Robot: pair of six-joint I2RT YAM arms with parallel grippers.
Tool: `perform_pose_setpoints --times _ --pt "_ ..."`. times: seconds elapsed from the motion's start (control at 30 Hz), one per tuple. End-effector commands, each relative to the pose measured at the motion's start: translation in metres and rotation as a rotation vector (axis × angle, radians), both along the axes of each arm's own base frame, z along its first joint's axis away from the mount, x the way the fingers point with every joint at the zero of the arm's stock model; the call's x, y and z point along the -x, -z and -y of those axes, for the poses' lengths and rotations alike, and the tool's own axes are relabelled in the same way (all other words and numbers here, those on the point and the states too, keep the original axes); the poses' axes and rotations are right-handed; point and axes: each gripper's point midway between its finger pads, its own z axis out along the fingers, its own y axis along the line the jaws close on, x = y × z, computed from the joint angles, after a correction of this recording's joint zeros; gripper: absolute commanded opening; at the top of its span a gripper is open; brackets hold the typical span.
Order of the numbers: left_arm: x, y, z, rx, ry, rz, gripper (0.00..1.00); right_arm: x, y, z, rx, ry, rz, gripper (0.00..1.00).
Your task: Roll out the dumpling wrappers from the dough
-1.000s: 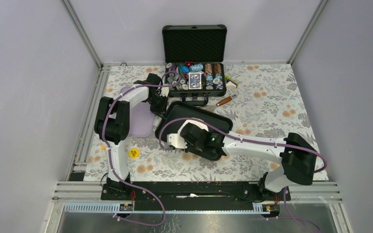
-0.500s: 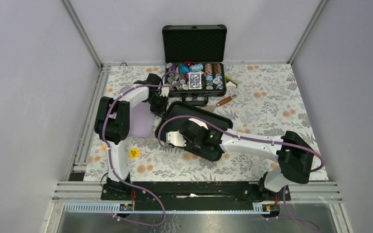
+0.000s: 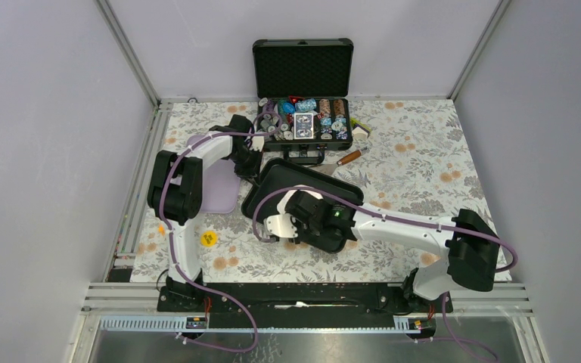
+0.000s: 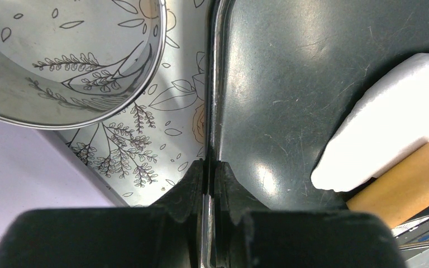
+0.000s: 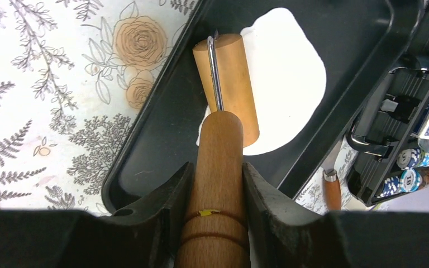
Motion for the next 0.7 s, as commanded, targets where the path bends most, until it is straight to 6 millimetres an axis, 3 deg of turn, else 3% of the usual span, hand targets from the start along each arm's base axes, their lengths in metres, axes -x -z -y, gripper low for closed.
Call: perform_pose_setpoints --times 0.0,0.07,0.13,0.3,0.37,0.43,0.57,0.67 --pt "-0.013 0.017 -0.002 -0.027 -0.007 0.046 0.00 0.102 0.058 0.100 0.425 -0.007 -0.482 0.00" --pt "-0.013 0.017 -0.001 -0.025 -0.005 0.046 0.00 0.092 0.052 0.092 0.397 -0.011 -0.434 0.00" --pt "-0.013 0.017 -0.001 -0.026 -0.005 0.044 0.00 0.066 0.036 0.068 0.295 -0.006 -0.311 0.00" --pt "-0.012 0.017 0.000 -0.023 -0.001 0.041 0.00 -0.009 -0.039 -0.008 -0.044 -0.025 -0.021 0.00" --pt "-0.012 0.017 0.000 -0.020 0.001 0.038 0.00 -0.025 -0.053 -0.026 -0.078 -0.076 0.053 0.00" --pt "-0.012 0.018 0.000 -0.020 0.002 0.037 0.00 -0.037 -0.054 -0.039 -0.068 -0.102 0.091 0.00" --pt "-0.012 0.018 0.000 -0.020 0.002 0.037 0.00 -0.043 -0.036 -0.056 -0.048 -0.158 0.080 0.00" --pt "-0.012 0.018 0.000 -0.020 0.003 0.037 0.00 -0.042 -0.011 -0.050 0.022 -0.192 0.064 0.00"
